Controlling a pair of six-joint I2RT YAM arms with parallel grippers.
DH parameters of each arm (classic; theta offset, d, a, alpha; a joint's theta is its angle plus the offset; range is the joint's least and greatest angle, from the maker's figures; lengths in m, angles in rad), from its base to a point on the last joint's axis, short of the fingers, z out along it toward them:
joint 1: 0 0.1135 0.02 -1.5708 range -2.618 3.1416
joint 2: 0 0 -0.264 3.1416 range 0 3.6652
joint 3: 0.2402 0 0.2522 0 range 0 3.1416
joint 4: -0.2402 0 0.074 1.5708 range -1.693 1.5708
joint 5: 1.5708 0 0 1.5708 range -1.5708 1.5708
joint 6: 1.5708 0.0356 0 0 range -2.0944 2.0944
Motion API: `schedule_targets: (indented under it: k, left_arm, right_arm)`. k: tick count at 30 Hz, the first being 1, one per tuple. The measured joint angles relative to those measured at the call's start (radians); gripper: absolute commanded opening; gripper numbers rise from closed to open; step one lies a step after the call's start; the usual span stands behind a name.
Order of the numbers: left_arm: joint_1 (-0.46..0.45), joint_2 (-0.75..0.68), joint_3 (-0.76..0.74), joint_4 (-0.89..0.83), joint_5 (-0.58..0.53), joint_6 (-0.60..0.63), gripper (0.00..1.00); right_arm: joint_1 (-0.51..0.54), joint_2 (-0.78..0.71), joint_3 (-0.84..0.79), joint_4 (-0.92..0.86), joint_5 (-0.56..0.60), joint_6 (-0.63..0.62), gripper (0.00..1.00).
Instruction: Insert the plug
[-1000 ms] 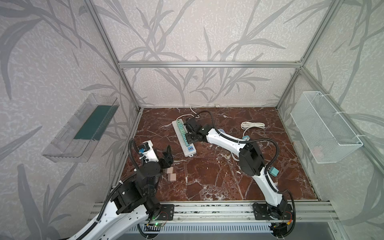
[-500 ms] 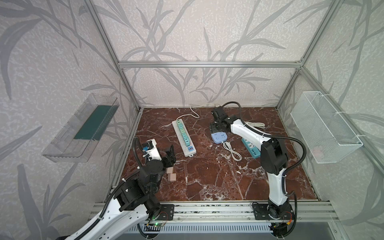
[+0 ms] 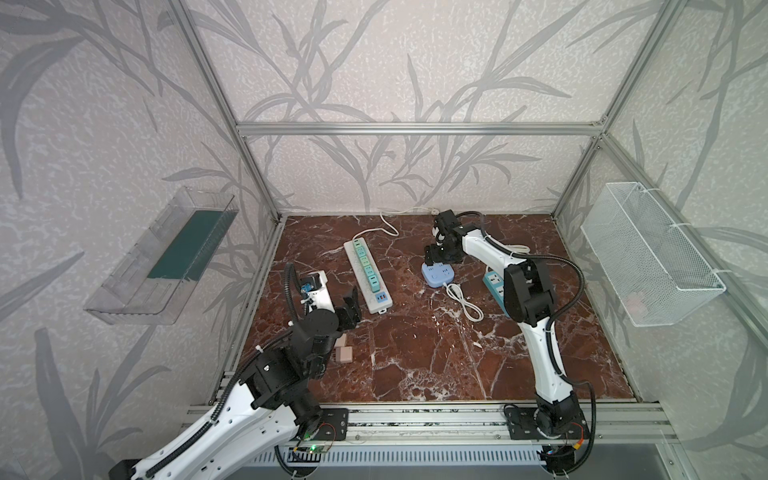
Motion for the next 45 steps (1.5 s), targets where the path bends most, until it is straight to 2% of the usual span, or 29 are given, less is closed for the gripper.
schedule_targets:
  k: [11,18,24,29,30,31,32,33,34,35,39,45]
  left_arm:
    - [0.004,0.008,0.001,0.003,0.015,-0.003,0.73]
    - [0.005,-0.006,0.001,0.005,0.023,-0.011,0.73]
    - [0.005,-0.002,-0.008,0.030,0.041,-0.020,0.73]
    - [0.005,0.034,-0.015,0.058,0.065,-0.027,0.73]
    - [0.005,0.043,-0.016,0.063,0.070,-0.027,0.73]
    - [0.005,0.048,-0.016,0.067,0.074,-0.028,0.73]
    - [0.005,0.056,-0.017,0.072,0.078,-0.028,0.73]
    - [0.005,0.061,-0.021,0.080,0.083,-0.028,0.73]
    - [0.005,0.066,-0.026,0.085,0.087,-0.028,0.73]
    - [0.005,0.068,-0.029,0.090,0.090,-0.028,0.73]
    - [0.006,0.084,-0.041,0.107,0.094,-0.030,0.73]
    - [0.011,0.113,-0.054,0.110,0.094,-0.055,0.73]
  right_arm:
    - [0.082,-0.016,-0.093,0.036,-0.244,-0.121,0.81]
    - [0.147,-0.113,-0.262,0.043,-0.376,-0.221,0.81]
    - [0.198,-0.275,-0.446,0.003,-0.397,-0.301,0.81]
    - [0.239,-0.494,-0.600,0.025,-0.285,-0.273,0.82]
    - [0.239,-0.557,-0.646,0.038,-0.241,-0.246,0.79]
    - [0.230,-0.614,-0.690,0.052,-0.204,-0.212,0.70]
    - [0.218,-0.659,-0.725,0.060,-0.174,-0.185,0.50]
    - [0.193,-0.715,-0.772,0.071,-0.135,-0.145,0.25]
    - [0.163,-0.760,-0.816,0.083,-0.109,-0.110,0.07]
    - [0.132,-0.794,-0.857,0.093,-0.089,-0.082,0.00]
    - [0.005,-0.866,-1.043,0.145,-0.037,0.027,0.00]
    - [-0.010,-0.760,-1.079,0.163,-0.038,0.074,0.00]
